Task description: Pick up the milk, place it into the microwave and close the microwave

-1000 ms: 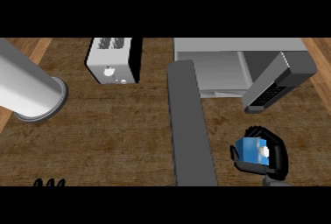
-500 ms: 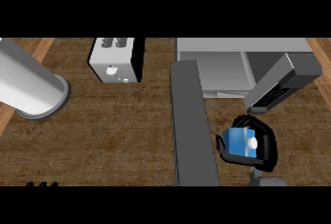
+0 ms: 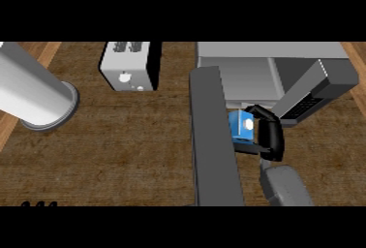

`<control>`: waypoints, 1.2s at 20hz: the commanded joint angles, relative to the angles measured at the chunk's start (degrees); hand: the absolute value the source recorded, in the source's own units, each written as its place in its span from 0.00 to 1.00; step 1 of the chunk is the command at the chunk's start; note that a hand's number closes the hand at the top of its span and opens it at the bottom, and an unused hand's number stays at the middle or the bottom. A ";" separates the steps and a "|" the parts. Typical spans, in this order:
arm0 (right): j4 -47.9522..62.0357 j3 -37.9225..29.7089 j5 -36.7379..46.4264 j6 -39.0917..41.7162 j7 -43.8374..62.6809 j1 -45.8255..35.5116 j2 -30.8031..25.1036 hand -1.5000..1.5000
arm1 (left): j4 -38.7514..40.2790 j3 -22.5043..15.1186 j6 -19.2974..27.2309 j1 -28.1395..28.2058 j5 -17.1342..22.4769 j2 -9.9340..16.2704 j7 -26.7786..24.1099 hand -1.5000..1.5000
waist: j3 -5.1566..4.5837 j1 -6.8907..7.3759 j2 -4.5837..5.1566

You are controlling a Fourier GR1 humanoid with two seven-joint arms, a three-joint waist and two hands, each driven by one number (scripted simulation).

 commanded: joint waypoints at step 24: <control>55.86 -11.04 2.06 -12.72 -12.50 -34.68 -9.68 1.00 | 0.47 3.06 -4.21 -2.97 2.96 3.39 2.12 0.00 | 0.26 4.68 2.13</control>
